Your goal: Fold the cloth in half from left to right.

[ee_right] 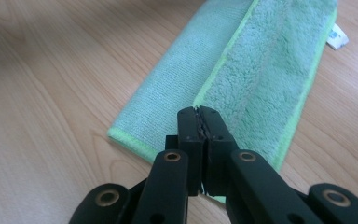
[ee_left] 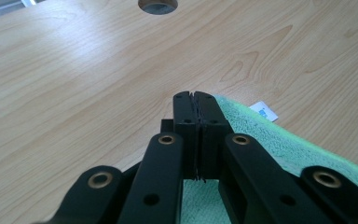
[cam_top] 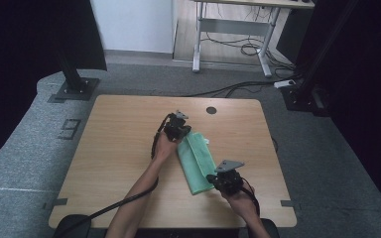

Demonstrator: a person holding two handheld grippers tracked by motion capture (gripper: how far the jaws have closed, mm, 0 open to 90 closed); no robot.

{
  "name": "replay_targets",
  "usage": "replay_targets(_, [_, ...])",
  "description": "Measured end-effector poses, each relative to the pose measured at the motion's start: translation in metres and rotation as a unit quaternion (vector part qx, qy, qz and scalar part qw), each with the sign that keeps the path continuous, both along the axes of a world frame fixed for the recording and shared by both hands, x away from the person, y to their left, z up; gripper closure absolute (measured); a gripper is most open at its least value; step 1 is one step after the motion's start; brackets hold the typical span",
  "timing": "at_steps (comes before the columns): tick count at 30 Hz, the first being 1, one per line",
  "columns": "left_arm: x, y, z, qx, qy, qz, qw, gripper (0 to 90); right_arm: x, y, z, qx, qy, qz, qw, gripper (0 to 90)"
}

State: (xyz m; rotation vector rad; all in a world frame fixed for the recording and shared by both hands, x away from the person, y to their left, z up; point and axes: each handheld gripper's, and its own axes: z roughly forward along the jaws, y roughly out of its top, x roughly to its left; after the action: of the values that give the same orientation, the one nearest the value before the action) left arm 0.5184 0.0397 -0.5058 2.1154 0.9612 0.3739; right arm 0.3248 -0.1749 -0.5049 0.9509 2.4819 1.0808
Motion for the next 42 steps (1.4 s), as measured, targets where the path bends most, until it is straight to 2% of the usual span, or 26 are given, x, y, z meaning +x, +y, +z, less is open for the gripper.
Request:
replay_targets(4, [0.003, -0.006, -0.006, 0.006, 0.005, 0.000, 1.0000, 88.0, 0.003, -0.003, -0.005, -0.003, 0.005, -0.004, 1.0000, 87.2])
replay_targets(6, [0.005, -0.010, -0.014, 0.016, 0.010, -0.001, 0.9998, 87.9, 0.004, -0.003, -0.008, -0.006, 0.009, -0.007, 0.9999, 87.2])
replay_targets(11, [0.007, -0.013, -0.022, 0.015, 0.012, 0.003, 0.9998, 85.8, 0.006, -0.004, -0.012, -0.014, 0.012, -0.010, 0.9998, 87.0])
replay_targets(17, [0.004, -0.013, -0.014, -0.008, -0.008, 0.013, 0.9999, 56.6, 0.007, -0.008, -0.009, -0.010, 0.009, -0.022, 0.9997, 80.4])
replay_targets(22, [0.001, -0.011, 0.000, -0.036, -0.014, 0.008, 0.9992, 45.4, 0.009, -0.015, -0.002, -0.003, -0.002, -0.040, 0.9992, 73.4])
replay_targets(25, [-0.002, -0.010, 0.006, -0.042, -0.015, 0.000, 0.9990, 40.2, 0.010, -0.019, 0.005, 0.001, -0.013, -0.049, 0.9987, 69.4])
replay_targets(28, [-0.007, -0.009, 0.007, -0.033, -0.014, -0.008, 0.9993, 34.9, 0.013, -0.023, 0.010, 0.005, -0.020, -0.058, 0.9981, 64.2])
replay_targets(32, [-0.013, -0.004, 0.004, -0.011, -0.011, -0.012, 0.9998, 27.1, 0.021, -0.023, 0.010, -0.003, -0.026, -0.064, 0.9976, 55.4])
replay_targets(37, [-0.024, 0.005, -0.005, 0.005, 0.000, -0.011, 0.9999, 17.7, 0.032, -0.024, -0.003, -0.017, -0.014, -0.070, 0.9973, 45.6])
replay_targets(42, [-0.036, 0.014, -0.015, 0.017, 0.013, -0.006, 0.9998, 14.0, 0.038, -0.031, -0.019, -0.038, -0.001, -0.081, 0.9960, 42.0])
